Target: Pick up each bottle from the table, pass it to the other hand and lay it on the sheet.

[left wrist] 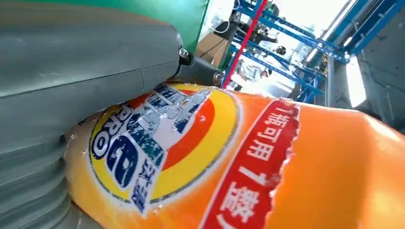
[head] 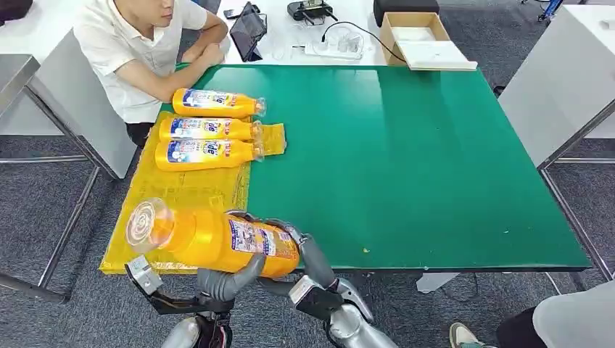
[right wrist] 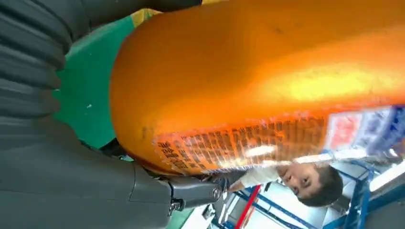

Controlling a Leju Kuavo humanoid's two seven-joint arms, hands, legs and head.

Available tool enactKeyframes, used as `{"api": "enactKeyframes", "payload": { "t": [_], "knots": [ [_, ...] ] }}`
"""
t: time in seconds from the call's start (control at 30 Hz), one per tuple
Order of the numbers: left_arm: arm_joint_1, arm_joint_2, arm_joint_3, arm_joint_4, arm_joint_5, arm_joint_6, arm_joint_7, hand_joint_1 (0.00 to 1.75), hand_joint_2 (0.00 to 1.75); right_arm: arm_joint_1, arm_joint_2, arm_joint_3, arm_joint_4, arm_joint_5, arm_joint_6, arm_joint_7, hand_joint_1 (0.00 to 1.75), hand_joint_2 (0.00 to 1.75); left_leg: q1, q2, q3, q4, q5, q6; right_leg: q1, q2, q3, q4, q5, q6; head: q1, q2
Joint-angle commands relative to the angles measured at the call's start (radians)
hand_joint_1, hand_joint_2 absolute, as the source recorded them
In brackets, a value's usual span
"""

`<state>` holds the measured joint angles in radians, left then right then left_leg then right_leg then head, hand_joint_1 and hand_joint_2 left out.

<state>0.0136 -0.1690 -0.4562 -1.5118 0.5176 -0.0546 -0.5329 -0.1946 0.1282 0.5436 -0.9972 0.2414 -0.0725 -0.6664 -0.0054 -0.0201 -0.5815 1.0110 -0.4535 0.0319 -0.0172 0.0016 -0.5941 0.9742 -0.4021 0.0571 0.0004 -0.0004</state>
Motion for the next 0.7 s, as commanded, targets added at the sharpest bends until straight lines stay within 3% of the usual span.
{"api": "enactKeyframes", "payload": {
  "t": [0.03, 0.43, 0.47, 0.5, 0.57, 0.63, 0.7],
  "knots": [
    [-0.064, 0.003, 0.005, -0.013, 0.001, 0.006, 0.011, 1.75, 1.75, 0.018, -0.029, 0.054, 0.097, 0.018, -0.02, -0.032, 0.0, 0.0, 0.001, -0.002, 0.003, 0.0, -0.001, -0.002, 0.002, -0.003, 0.004, 0.0, -0.002, -0.002, 0.0, 0.0],
    [-0.064, 0.003, 0.005, -0.013, 0.001, 0.006, 0.011, 1.75, 1.75, 0.018, -0.029, 0.054, 0.097, 0.018, -0.02, -0.032, 0.0, 0.0, 0.001, 0.001, 0.003, -0.001, -0.001, -0.002, 0.001, 0.0, 0.004, -0.001, -0.001, -0.003, 0.0, 0.0],
    [-0.063, 0.02, 0.012, -0.009, -0.124, 0.126, 0.018, 1.75, 1.75, 0.032, -0.039, 0.06, 0.08, 0.074, -0.109, -0.032, 0.0, 0.0, 0.001, 0.001, 0.002, 0.0, -0.001, -0.002, 0.001, 0.0, 0.003, 0.0, -0.001, -0.002, 0.0, 0.0],
    [-0.033, 0.174, -0.005, -0.065, -0.4, 0.107, 0.018, 1.75, 1.75, 0.141, -0.19, 0.134, -0.301, 0.031, -0.584, -0.032, 0.0, 0.0, 0.001, 0.001, 0.002, -0.001, -0.001, -0.002, 0.001, -0.001, 0.003, -0.001, -0.001, -0.002, 0.0, 0.0],
    [0.001, 0.215, 0.058, -0.073, -0.369, 0.039, -0.016, 1.75, 1.75, 0.192, -0.248, 0.088, -0.389, 0.022, -0.541, -0.032, 0.0, 0.0, 0.0, 0.0, 0.003, -0.001, -0.001, -0.002, 0.0, -0.002, 0.003, 0.0, -0.002, -0.002, 0.0, 0.0],
    [0.013, 0.193, 0.105, -0.077, -0.54, 0.061, -0.019, 1.75, 1.75, 0.233, -0.197, -0.032, -0.397, 0.116, -0.503, -0.032, 0.0, 0.0, 0.0, -0.001, 0.004, -0.002, -0.002, -0.002, 0.0, -0.002, 0.005, 0.0, -0.002, -0.003, 0.0, 0.0],
    [0.017, 0.192, 0.114, -0.084, -0.595, 0.07, 0.005, 1.75, 1.75, 0.233, -0.187, -0.047, -0.415, 0.118, -0.516, -0.032, 0.0, 0.0, 0.001, 0.001, 0.002, 0.0, -0.002, -0.002, 0.001, 0.001, 0.003, 0.0, -0.001, -0.002, 0.0, 0.0]
  ]
}}
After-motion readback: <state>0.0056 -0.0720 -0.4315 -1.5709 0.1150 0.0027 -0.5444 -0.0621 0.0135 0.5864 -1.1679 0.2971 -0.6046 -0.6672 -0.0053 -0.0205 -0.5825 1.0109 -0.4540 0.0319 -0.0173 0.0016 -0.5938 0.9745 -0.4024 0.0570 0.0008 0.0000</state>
